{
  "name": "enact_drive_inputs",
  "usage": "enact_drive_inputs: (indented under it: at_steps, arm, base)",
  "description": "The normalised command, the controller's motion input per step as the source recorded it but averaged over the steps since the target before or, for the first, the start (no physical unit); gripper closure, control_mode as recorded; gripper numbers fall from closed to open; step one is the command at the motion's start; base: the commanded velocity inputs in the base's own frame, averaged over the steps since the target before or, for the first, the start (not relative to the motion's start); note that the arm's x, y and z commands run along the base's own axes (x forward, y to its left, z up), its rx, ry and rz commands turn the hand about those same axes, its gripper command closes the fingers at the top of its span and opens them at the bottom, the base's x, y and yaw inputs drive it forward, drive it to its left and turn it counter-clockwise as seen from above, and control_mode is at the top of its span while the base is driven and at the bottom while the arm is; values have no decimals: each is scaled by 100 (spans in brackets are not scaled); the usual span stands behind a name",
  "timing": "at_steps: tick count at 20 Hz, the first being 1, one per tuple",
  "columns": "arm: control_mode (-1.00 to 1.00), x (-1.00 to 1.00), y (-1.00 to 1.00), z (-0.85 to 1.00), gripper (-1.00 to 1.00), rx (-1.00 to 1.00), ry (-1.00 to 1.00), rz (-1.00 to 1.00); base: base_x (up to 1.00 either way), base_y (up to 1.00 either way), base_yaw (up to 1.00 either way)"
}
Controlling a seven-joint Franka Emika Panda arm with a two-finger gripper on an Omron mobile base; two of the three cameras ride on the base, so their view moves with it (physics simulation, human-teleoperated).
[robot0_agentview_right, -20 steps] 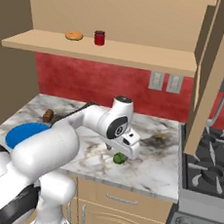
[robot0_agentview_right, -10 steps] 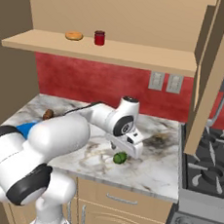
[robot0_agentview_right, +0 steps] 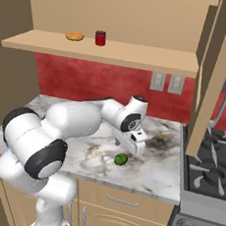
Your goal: Pick the avocado and bread from the counter and place them on the plate. Then pick the jam from the cabinet and place it next to the plate. Lastly close the cabinet door.
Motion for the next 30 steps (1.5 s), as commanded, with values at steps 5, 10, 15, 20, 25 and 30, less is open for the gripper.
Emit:
enact_drive_inputs:
  at_steps: [5,10,15,20,25,30]
  arm:
    - [-100,5,0,-5,-100,0,0,-4]
    - [-100,0,0,-3,-100,0,0,0]
    - [-100,0,0,-20,-100,0,0,0]
    - [-100,0,0,-20,-100,2,0,0]
    - [-100,0,0,-15,-100,1,0,0]
    - [-100,1,0,-2,-100,2,0,0]
  base:
    - [0,0,0]
    - [0,0,0]
    - [0,0,0]
    - [0,0,0]
    - [0,0,0]
    - [0,0,0]
